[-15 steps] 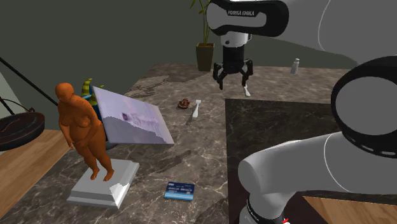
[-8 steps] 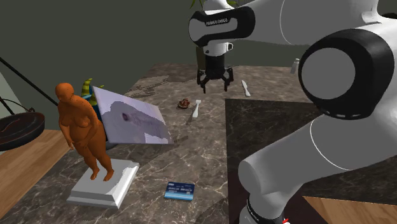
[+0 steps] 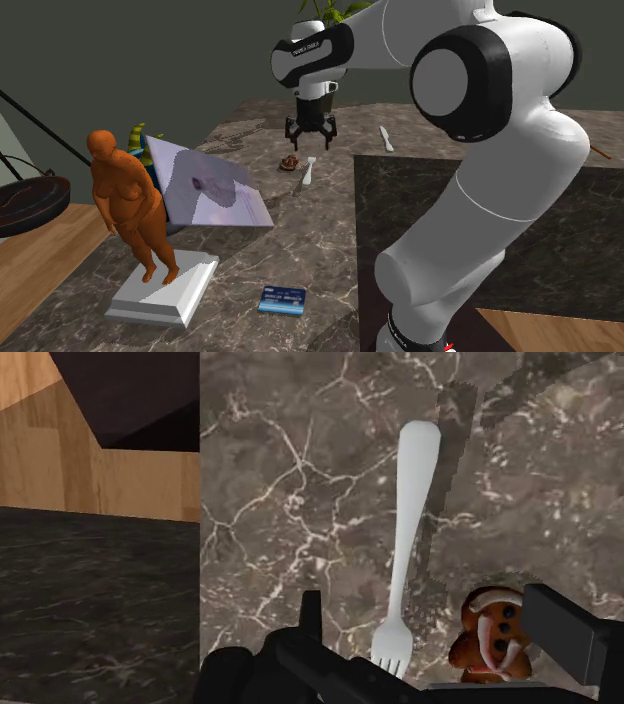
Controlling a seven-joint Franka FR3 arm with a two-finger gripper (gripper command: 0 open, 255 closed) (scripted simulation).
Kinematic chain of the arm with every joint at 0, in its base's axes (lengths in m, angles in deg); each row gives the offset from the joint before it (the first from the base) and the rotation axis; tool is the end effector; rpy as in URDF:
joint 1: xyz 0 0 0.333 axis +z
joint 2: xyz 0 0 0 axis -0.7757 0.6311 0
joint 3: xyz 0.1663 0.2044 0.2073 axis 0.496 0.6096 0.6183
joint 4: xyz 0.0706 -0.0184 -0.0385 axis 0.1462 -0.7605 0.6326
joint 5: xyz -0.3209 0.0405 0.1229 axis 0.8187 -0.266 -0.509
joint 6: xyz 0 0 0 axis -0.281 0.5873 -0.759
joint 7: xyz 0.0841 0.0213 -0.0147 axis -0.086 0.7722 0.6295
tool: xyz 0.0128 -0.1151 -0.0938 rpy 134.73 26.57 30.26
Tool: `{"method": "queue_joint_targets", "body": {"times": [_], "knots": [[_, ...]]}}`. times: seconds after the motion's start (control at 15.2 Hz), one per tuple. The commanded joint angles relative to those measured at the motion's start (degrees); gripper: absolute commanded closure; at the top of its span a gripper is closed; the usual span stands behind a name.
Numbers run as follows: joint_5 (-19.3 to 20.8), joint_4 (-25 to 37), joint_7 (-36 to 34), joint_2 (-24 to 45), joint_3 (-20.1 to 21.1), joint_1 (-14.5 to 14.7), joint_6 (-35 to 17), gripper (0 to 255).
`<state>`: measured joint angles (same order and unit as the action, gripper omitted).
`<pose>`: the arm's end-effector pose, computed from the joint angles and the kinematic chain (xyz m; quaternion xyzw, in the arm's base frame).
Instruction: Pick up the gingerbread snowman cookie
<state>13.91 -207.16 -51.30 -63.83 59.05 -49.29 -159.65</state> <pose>0.4319 0.0569 0.4917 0.9815 -0.1894 -0.0235 0.0123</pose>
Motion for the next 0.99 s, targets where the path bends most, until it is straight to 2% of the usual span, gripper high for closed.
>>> {"method": "queue_joint_targets", "body": {"times": [0.0, 0.46, 0.92], "knots": [[-0.1, 3.1, -1.9, 4.3, 0.5, 0.1, -1.3, 0], [0.3, 15.1, -8.4, 19.2, 1.8, 1.1, -4.5, 0], [0.5, 11.6, -8.4, 20.8, 1.7, 1.2, -9.5, 0]]}}
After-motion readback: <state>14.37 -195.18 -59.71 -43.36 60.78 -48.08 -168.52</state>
